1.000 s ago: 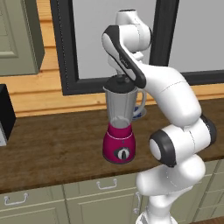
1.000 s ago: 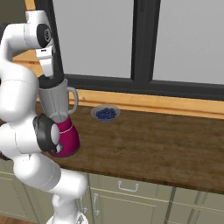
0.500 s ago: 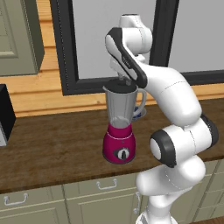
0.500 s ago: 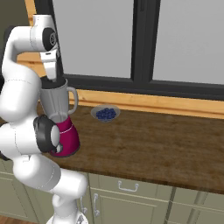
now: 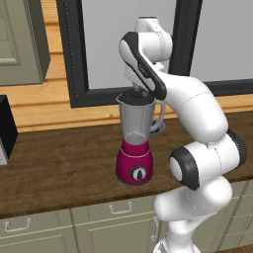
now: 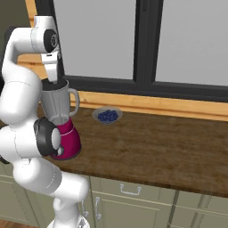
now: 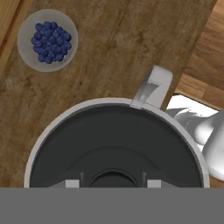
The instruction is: Close the lid blender by securely placing the lid on top.
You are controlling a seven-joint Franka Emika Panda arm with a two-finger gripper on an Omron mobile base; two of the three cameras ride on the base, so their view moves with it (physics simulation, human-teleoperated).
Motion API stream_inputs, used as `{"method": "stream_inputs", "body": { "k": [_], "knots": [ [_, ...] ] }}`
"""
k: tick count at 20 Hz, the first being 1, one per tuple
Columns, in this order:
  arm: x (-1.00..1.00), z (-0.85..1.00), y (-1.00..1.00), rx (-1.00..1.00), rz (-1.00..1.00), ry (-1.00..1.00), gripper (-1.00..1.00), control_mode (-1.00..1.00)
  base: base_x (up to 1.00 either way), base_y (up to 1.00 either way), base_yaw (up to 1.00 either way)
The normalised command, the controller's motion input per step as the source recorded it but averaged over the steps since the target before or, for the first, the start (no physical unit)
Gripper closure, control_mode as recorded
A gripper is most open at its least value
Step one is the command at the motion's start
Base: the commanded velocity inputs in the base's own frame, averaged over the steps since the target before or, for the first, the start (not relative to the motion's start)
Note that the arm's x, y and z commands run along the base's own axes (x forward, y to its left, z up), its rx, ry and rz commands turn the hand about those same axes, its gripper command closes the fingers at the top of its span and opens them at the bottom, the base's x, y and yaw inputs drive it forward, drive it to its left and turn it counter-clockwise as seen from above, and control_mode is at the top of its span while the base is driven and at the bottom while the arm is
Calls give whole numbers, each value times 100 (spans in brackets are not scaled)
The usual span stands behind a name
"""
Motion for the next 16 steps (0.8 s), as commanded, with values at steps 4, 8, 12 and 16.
{"method": "stream_inputs", "body": {
  "k": [4, 8, 12, 16],
  "knots": [
    [0, 0, 0, 0, 0, 0, -100, -100, 0, 0, 0],
    [0, 4, 0, 2, 0, -1, -100, -100, 0, 0, 0],
    [-11, 15, 0, 10, 0, -13, -100, -100, 0, 0, 0],
    [-70, 13, -61, 18, 0, -24, -100, -100, 0, 0, 0]
  ]
}}
